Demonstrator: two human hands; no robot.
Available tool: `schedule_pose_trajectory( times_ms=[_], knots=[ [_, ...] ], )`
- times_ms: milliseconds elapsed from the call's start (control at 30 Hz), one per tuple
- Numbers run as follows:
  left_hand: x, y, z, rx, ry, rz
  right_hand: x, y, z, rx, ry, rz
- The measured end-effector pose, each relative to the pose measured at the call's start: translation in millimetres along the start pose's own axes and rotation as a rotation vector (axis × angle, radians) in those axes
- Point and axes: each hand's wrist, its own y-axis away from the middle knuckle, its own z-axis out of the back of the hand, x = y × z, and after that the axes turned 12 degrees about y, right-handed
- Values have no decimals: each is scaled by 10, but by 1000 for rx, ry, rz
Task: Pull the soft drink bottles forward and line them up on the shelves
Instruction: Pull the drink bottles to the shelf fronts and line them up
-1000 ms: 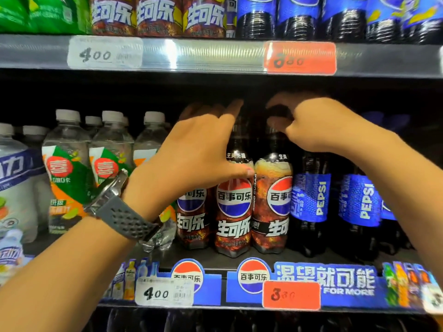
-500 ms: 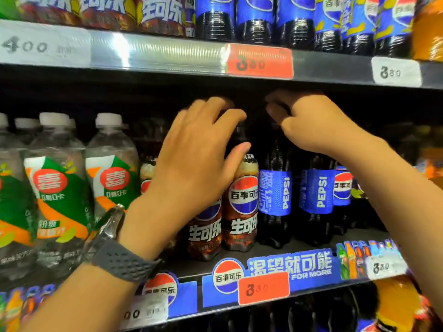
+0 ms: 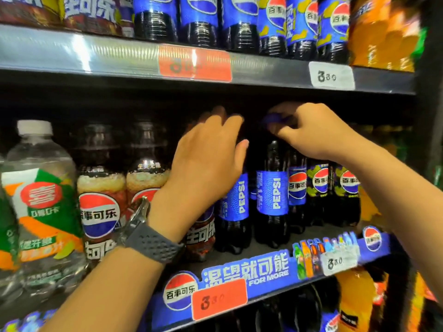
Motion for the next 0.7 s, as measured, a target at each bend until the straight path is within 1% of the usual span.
schedule_pose_trajectory(
  times_ms=[100,167,267,333,467,600,700],
  knots=[
    [-41,-160,-69,-42,-19,103,-60,-29,-70,-10,-71,34],
    [-62,-271,-121,-47,-79,165,-108,-67,-106,-9,-125,64],
    [-107,-372,-254,7,-220,198,-170,-116,-124,1,-194,123],
    [-127,-418,-311,28,-250,235,-221,-156,-146,-8,-228,150],
    [-99,-483,-278,75,-198,268,-271,-209,-189,12,-269,203],
    [-99,-519,-128,184,-26,283,-255,-269,-266,-8,-298,197],
    [-88,-548,-27,282,52,262,-183,-317,-345,-55,-222,179]
  ],
)
